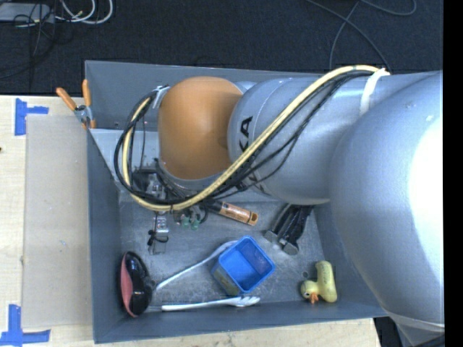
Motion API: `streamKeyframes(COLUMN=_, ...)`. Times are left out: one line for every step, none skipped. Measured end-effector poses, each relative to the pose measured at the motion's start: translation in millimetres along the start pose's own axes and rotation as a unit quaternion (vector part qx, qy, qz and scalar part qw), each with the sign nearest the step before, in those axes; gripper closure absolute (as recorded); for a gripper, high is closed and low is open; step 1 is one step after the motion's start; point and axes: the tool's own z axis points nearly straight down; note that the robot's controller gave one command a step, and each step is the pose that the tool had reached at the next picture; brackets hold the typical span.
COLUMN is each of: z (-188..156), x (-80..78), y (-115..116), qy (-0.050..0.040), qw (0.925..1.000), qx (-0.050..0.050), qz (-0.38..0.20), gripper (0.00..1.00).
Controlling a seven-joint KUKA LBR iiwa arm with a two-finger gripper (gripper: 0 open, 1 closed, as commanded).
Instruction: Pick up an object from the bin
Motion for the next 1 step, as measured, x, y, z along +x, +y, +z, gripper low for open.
streamKeyframes(z=0.0, x=0.0, y=0.0, qy=0.0000, qw=1.0000, qx=0.000, qz=0.000, gripper=0.00)
